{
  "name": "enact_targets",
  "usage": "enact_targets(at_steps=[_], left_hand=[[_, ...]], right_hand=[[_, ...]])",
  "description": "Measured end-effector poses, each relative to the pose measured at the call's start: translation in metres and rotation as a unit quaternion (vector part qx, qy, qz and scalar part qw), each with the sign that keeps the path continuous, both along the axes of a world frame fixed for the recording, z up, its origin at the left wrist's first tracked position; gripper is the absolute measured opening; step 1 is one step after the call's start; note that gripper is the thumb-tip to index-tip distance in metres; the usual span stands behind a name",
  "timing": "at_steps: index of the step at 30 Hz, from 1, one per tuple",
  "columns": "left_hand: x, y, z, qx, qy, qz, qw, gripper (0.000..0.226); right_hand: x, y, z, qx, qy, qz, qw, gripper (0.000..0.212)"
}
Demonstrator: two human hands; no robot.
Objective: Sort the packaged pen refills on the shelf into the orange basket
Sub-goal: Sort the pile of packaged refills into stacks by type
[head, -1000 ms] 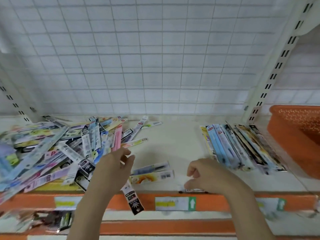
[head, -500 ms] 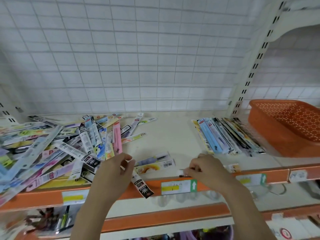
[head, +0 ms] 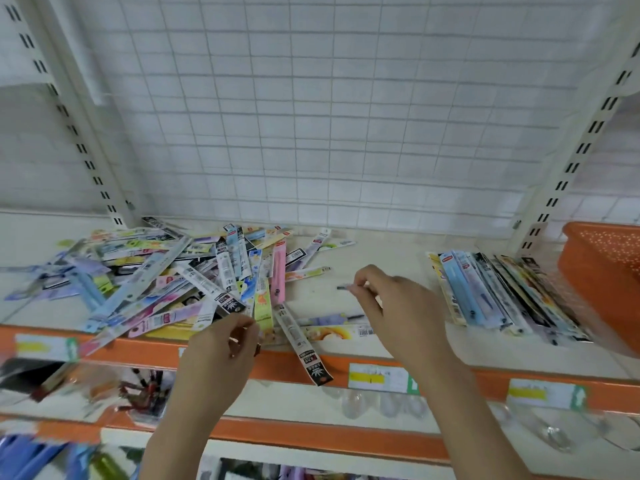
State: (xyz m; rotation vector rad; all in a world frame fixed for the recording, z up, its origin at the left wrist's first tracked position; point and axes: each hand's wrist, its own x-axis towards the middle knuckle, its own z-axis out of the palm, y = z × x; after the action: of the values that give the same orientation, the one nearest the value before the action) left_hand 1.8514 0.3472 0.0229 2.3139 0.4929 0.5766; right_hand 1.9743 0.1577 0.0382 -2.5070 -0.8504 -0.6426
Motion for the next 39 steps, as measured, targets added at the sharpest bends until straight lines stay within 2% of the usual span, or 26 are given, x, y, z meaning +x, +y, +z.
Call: enact_targets(at_steps=[2,6,7,11,12,16,19,22,27,29,31,34,37,39], left_hand=[[-0.004,0.001,0.0,0.002,-0.007,0.015,1.0,0.01],[-0.009,0.001,-0.001,0.001,-0.017,0.033,0.999,0.013],[-0.009,0.001,-0.001,0.004,-0.017,0.037,0.999,0.014],[-0.008,0.005,-0.003,0.01,-0.011,0.047,0.999,0.015],[-0.008,0.006,-0.004,0.008,-0.008,0.049,0.999,0.014],[-0.007,0.014,-0.004,0.006,-0.007,0.056,0.998,0.011],[-0.006,0.025,-0.003,0.005,-0.008,0.057,0.998,0.012],[-0.004,0.039,-0.004,0.002,0.002,0.057,0.998,0.012],[0.0,0.069,-0.003,0.0,0.016,0.04,0.999,0.013],[0.002,0.085,-0.004,0.004,0.016,0.038,0.999,0.016],[0.004,0.099,-0.005,0.002,0.016,0.033,0.999,0.014],[0.007,0.12,-0.004,-0.003,0.019,0.017,1.0,0.01],[0.007,0.142,-0.005,-0.004,0.021,-0.007,1.0,0.01],[0.008,0.154,-0.006,-0.012,0.024,-0.016,1.0,0.009]], right_hand=[[-0.003,0.005,0.004,0.032,0.007,0.023,0.999,0.02],[-0.004,0.011,0.001,0.093,0.068,0.041,0.992,0.044],[-0.002,0.011,-0.003,0.106,0.082,0.034,0.99,0.042],[0.006,0.014,-0.016,0.11,0.168,0.031,0.979,0.015],[0.008,0.016,-0.017,0.111,0.192,0.039,0.974,0.017],[0.007,0.033,-0.019,0.131,0.267,0.08,0.951,0.049],[0.008,0.045,-0.025,0.125,0.296,0.083,0.943,0.045],[0.009,0.058,-0.028,0.122,0.314,0.063,0.939,0.042],[0.005,0.081,-0.027,0.138,0.343,0.025,0.929,0.065],[0.002,0.092,-0.026,0.141,0.333,-0.006,0.932,0.053],[0.0,0.102,-0.025,0.156,0.331,-0.047,0.929,0.028],[-0.003,0.115,-0.024,0.224,0.356,-0.102,0.901,0.01],[-0.008,0.127,-0.021,0.271,0.351,-0.141,0.885,0.02],[-0.014,0.135,-0.017,0.265,0.319,-0.157,0.896,0.043]])
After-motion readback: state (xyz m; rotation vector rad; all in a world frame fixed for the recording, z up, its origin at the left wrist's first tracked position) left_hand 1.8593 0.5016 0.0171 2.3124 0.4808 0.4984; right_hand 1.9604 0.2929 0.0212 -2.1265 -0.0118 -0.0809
